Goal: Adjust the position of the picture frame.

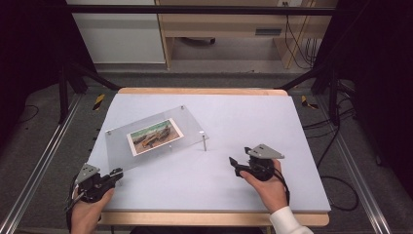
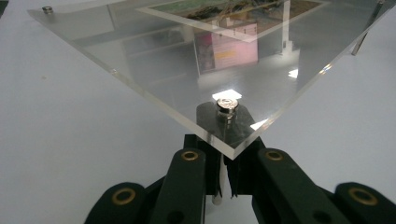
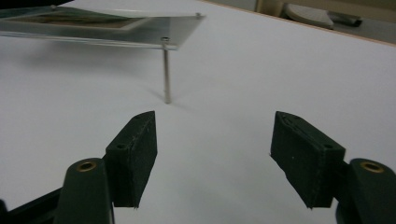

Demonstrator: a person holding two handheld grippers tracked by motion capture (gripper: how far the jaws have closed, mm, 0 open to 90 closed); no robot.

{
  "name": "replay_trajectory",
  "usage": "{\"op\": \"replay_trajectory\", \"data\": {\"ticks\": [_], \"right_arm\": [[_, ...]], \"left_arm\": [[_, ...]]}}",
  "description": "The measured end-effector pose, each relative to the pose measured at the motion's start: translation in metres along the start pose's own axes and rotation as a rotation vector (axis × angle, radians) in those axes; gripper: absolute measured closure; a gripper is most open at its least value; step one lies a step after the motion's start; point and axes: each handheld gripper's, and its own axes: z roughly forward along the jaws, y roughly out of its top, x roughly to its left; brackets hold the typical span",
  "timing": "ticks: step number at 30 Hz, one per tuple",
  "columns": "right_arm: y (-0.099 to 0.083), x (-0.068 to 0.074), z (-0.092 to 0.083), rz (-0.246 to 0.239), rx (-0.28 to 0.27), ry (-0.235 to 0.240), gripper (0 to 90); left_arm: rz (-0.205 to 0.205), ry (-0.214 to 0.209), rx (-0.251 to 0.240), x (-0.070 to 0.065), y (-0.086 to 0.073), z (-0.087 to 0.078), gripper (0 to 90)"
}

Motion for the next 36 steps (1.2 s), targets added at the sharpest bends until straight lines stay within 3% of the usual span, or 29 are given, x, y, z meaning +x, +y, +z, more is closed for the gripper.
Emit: {"op": "replay_trajectory", "data": {"ticks": [1, 3, 4, 5, 7, 10, 12, 13, 17, 29, 36], "right_arm": [[0.009, 0.011, 0.011, -0.028, 0.008, 0.032, 37.7], [0.012, 0.014, 0.015, -0.032, 0.008, 0.04, 40.0], [0.017, 0.02, 0.028, -0.034, 0.014, 0.062, 43.9], [0.017, 0.02, 0.028, -0.034, 0.014, 0.062, 43.9], [0.022, 0.024, 0.049, -0.041, 0.03, 0.065, 49.4], [0.022, 0.025, 0.066, -0.041, 0.044, 0.056, 53.2], [0.021, 0.025, 0.071, -0.038, 0.046, 0.055, 54.4], [0.021, 0.025, 0.08, -0.013, 0.043, 0.058, 55.4], [0.024, 0.025, 0.091, -0.009, 0.037, 0.063, 57.5], [0.033, 0.027, 0.117, 0.001, 0.004, 0.088, 65.0], [0.032, 0.025, 0.125, 0.032, -0.031, 0.094, 69.9]], "left_arm": [[0.0, -0.004, -0.005, 0.0, 0.001, 0.0, 84.0], [0.002, -0.006, -0.01, -0.001, 0.002, -0.001, 84.0], [0.001, -0.012, -0.021, -0.001, 0.003, -0.002, 84.0], [0.001, -0.012, -0.021, -0.001, 0.003, -0.002, 84.0], [0.001, -0.019, -0.035, -0.001, 0.005, -0.004, 84.0], [-0.008, -0.028, -0.034, -0.001, 0.005, -0.004, 84.0], [-0.013, -0.031, -0.033, -0.001, 0.005, -0.004, 84.1], [-0.026, -0.04, -0.033, 0.0, 0.005, -0.004, 84.1], [-0.06, -0.058, -0.036, 0.002, 0.005, -0.005, 84.2], [-0.07, -0.07, -0.05, 0.002, 0.006, -0.006, 84.1], [-0.073, -0.072, -0.051, 0.002, 0.006, -0.006, 84.1]]}}
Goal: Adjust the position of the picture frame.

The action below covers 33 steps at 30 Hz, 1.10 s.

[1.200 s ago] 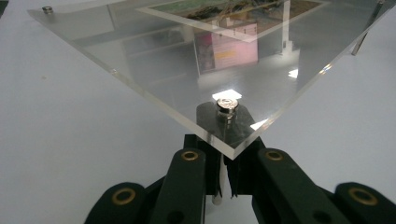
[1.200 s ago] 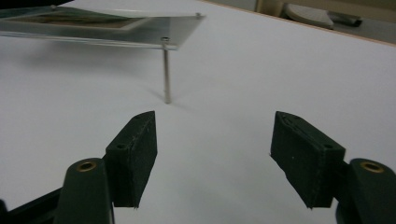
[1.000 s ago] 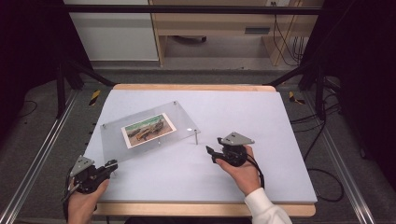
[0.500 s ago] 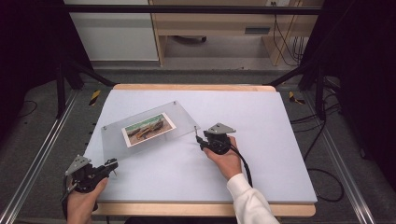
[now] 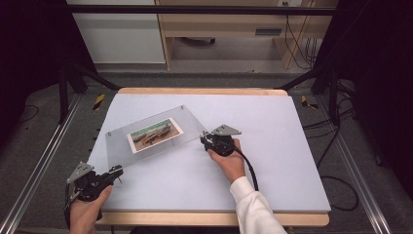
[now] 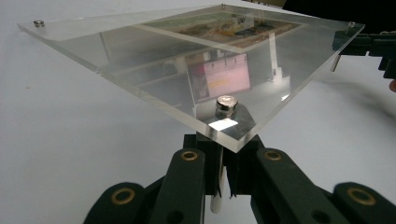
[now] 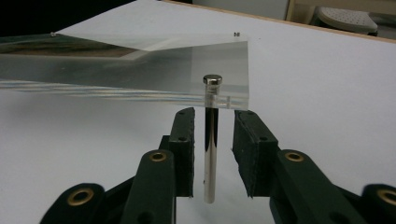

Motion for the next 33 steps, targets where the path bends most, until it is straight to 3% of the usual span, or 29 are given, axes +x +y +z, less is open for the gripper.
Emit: {"op": "replay_trajectory", "data": {"ticks": [7, 18, 26, 33], "right_arm": [[0.001, -0.001, 0.003, -0.002, -0.024, 0.014, 74.7], [0.01, 0.003, 0.007, -0.006, -0.022, 0.029, 75.0], [0.011, 0.0, 0.008, 0.005, -0.026, 0.023, 84.3], [0.011, 0.0, 0.007, 0.004, -0.022, 0.023, 84.9]], "left_arm": [[0.001, 0.002, 0.0, 0.0, 0.0, 0.0, 84.1], [-0.004, 0.0, -0.007, 0.0, 0.0, -0.001, 84.1], [0.008, 0.008, -0.003, 0.0, 0.0, -0.001, 84.1], [0.027, 0.022, 0.0, -0.002, 0.001, -0.001, 84.1]]}}
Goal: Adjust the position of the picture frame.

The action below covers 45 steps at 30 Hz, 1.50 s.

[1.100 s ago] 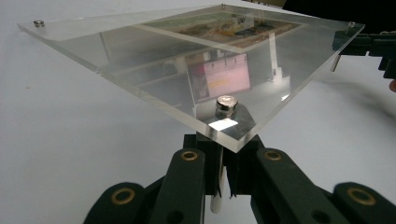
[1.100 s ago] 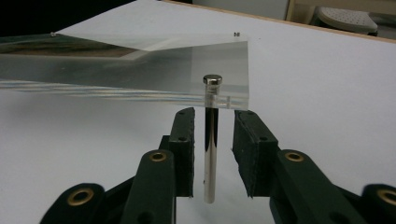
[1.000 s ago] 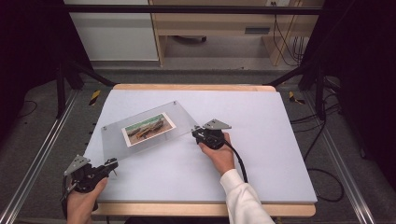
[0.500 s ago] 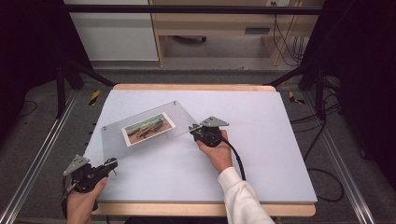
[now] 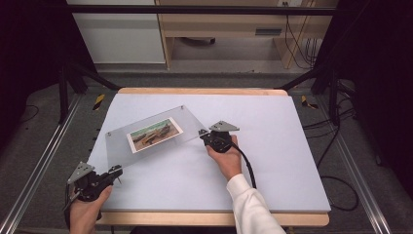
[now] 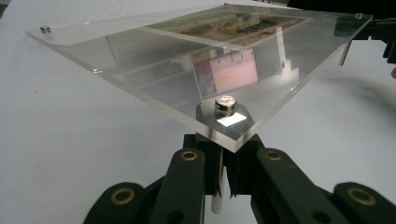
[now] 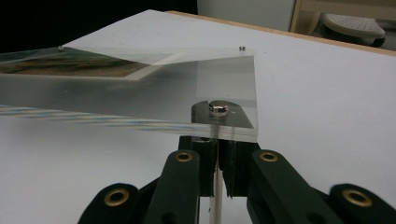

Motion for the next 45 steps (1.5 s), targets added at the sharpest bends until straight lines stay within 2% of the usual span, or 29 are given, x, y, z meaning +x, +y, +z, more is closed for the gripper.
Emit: {"op": "replay_trajectory", "data": {"ticks": [11, 21, 25, 29, 32, 45], "right_arm": [[0.002, -0.0003, -0.0003, 0.007, 0.012, 0.003, 84.9], [0.0044, -0.0005, -0.0002, -0.001, 0.018, 0.006, 85.0], [0.0042, -0.0004, -0.0001, 0.003, 0.02, 0.007, 84.9], [0.0046, -0.0003, 0.0, 0.0, 0.02, 0.007, 84.9], [0.0047, -0.0001, 0.0, 0.002, 0.019, 0.008, 84.9], [0.0045, 0.0001, 0.0002, 0.003, 0.02, 0.011, 84.8]], "left_arm": [[0.007, 0.01, -0.015, -0.0005, 0.0002, 0.0013, 82.1], [-0.008, 0.015, -0.034, 0.0006, 0.001, 0.0036, 78.2], [-0.017, 0.017, -0.039, 0.0012, 0.0011, 0.0048, 78.5], [-0.036, 0.001, -0.045, 0.0023, 0.0011, 0.0066, 80.1], [-0.03, 0.003, -0.05, 0.0017, 0.0016, 0.0054, 83.3], [-0.026, 0.005, -0.042, 0.002, 0.0017, 0.0051, 83.6]]}}
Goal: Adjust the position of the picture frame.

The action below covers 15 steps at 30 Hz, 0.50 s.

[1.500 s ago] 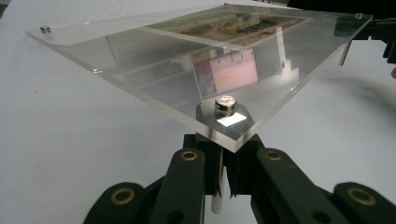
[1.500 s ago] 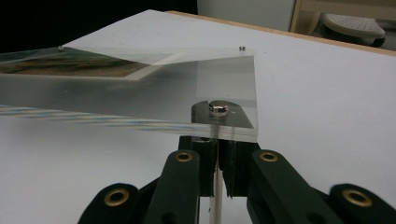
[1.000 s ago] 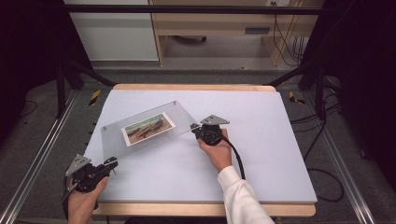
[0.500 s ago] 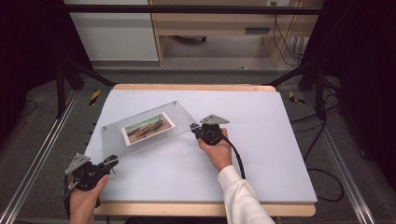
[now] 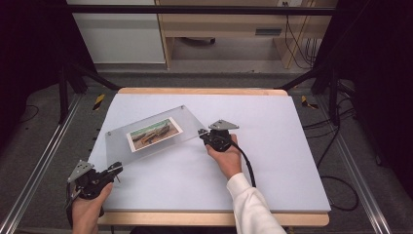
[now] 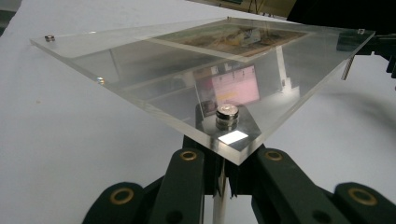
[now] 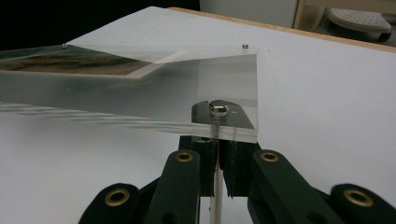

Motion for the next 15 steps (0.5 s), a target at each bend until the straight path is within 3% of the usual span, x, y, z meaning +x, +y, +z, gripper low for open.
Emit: {"op": "replay_trajectory", "data": {"ticks": [15], "right_arm": [[0.0005, -0.0018, 0.0015, 0.016, 0.005, -0.001, 79.9]], "left_arm": [[0.006, 0.004, 0.011, -0.0004, 0.0002, 0.0, 83.8]]}}
